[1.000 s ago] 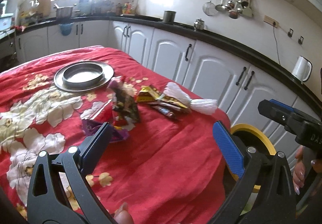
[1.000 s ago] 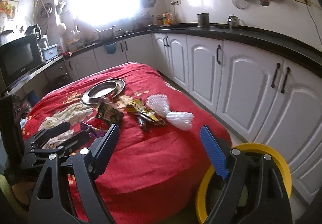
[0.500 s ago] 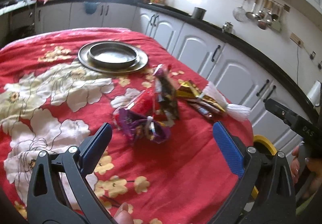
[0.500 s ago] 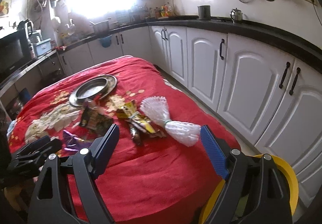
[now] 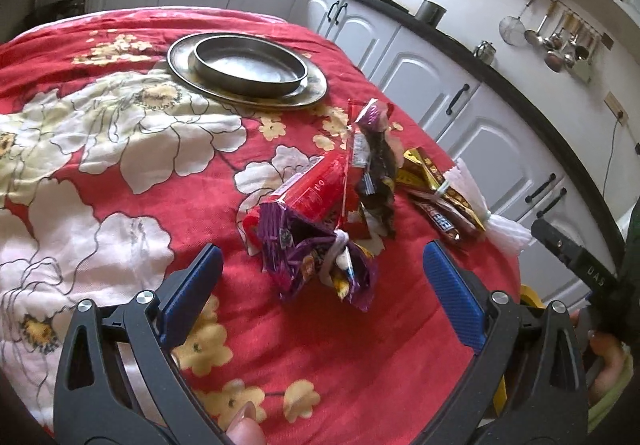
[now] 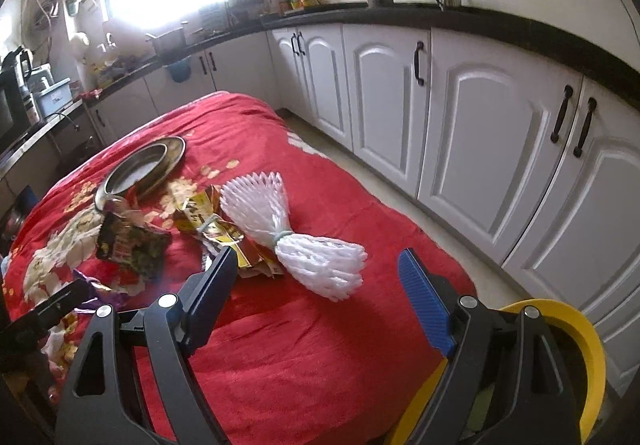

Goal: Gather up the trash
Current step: 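Grasp the white mesh bundle with the right tool while the left tool grasps the purple wrapper, then carry the white mesh bundle and purple wrapper with both tools over the bin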

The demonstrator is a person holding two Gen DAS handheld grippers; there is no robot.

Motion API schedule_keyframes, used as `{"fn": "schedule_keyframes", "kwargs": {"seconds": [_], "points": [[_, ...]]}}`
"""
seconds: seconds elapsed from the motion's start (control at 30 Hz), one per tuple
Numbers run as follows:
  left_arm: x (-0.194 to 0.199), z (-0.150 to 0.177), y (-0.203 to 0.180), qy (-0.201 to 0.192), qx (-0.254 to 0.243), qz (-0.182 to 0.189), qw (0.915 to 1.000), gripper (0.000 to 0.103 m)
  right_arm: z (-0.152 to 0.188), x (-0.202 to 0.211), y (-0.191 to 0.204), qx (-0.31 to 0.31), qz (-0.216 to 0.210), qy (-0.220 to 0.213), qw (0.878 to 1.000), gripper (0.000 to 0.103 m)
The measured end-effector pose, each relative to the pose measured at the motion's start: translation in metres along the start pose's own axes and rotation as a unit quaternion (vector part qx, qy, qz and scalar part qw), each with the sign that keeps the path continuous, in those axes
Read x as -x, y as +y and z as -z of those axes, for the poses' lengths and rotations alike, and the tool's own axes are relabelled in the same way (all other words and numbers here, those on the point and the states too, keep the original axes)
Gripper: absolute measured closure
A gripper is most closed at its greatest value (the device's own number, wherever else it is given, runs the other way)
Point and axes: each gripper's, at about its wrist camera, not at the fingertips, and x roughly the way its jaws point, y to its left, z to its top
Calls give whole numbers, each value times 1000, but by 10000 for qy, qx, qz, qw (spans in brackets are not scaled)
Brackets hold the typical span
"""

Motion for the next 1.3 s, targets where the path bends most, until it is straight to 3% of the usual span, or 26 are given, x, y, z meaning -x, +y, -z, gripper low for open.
{"fn": "schedule_keyframes", "kwargs": {"seconds": [0.1,0.2,0.3,0.37,0.47,0.63,0.9,1.07,1.3], "points": [[-5,0,2,59,37,4,10000,11,0,-9,0,-13,-52,96,9999,24],[-8,1,4,110,21,-2,9999,11,1,-19,-1,-48,-87,217,9997,32],[-8,2,6,127,39,15,9999,12,3,-27,-3,-119,-159,355,9992,48],[-7,3,6,134,39,15,9999,15,5,-30,-5,-138,-207,445,9987,69],[-7,3,8,145,33,24,9999,21,8,-27,-5,-90,-252,457,9986,80],[-6,5,11,188,78,32,9998,32,13,-14,-2,30,-258,379,9989,84],[-2,9,13,283,107,100,9995,62,17,8,-3,99,-238,252,9993,84],[4,12,13,297,100,108,9994,73,16,19,1,168,-272,169,9993,84],[13,14,12,287,34,170,9994,79,19,37,2,213,-318,93,9992,85]]}}
